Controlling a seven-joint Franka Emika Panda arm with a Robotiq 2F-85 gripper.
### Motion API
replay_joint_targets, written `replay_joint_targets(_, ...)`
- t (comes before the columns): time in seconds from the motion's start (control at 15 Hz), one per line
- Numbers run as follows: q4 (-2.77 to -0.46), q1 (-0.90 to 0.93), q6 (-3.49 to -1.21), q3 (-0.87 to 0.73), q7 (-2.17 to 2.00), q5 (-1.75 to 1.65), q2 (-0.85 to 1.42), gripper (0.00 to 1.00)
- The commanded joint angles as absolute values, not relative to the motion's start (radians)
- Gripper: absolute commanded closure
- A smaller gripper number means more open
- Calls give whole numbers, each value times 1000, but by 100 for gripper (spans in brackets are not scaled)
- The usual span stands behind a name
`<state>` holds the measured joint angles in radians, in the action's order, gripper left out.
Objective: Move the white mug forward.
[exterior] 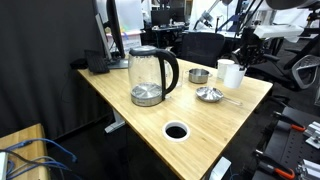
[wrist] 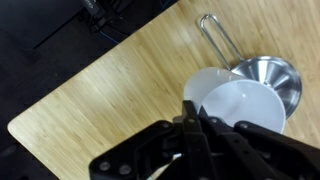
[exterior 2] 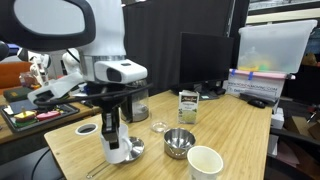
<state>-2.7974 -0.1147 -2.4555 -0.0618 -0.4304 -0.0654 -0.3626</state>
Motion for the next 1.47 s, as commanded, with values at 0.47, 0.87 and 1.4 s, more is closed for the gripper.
replay_joint_targets(0.47,-2785,176,-2268,187,-288,21,-517,99)
replay_joint_targets(0.87,-2788,351,-2300,316,-316,135,-459,99)
replay_joint_targets(1.4,-2753,299,-2370,308,-304,118,-307,99)
